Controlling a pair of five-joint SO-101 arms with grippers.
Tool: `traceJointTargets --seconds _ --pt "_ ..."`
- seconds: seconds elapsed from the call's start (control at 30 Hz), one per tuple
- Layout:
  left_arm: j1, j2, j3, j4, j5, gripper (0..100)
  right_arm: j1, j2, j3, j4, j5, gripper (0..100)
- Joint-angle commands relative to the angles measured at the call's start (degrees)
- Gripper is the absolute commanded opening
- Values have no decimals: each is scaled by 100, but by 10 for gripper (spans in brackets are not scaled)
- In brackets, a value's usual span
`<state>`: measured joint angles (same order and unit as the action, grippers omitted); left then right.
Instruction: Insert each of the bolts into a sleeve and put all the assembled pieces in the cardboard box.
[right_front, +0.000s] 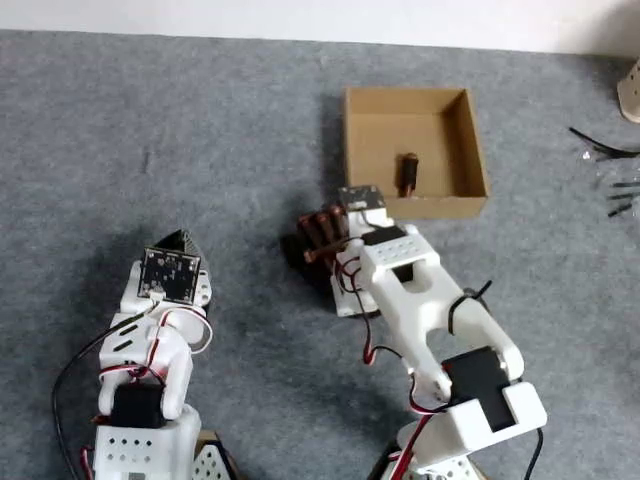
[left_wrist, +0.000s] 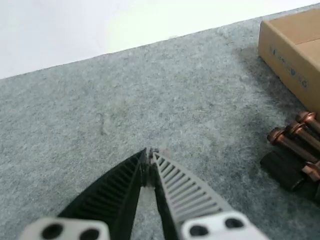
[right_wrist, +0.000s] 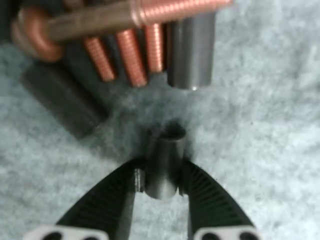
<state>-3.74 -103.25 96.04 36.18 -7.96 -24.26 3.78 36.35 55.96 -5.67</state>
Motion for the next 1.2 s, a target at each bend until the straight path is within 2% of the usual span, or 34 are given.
traceJointTargets --seconds 0.0,0.1,0.43,0.53,0.93,1.17 --pt "-31 -66 66 -26 0 34 180 48 -84 -338 132 87" --pt "-31 -66 66 -26 0 34 180 48 -66 -488 475 87" --pt "-31 -66 66 -26 0 34 189 48 -48 -760 519 82" --pt "-31 -66 66 -26 0 34 189 31 -40 -760 527 0" --pt "-31 -66 66 -26 -9 34 154 22 110 -48 527 4" --pt "-31 -66 66 -26 -9 34 154 31 127 -4 527 4"
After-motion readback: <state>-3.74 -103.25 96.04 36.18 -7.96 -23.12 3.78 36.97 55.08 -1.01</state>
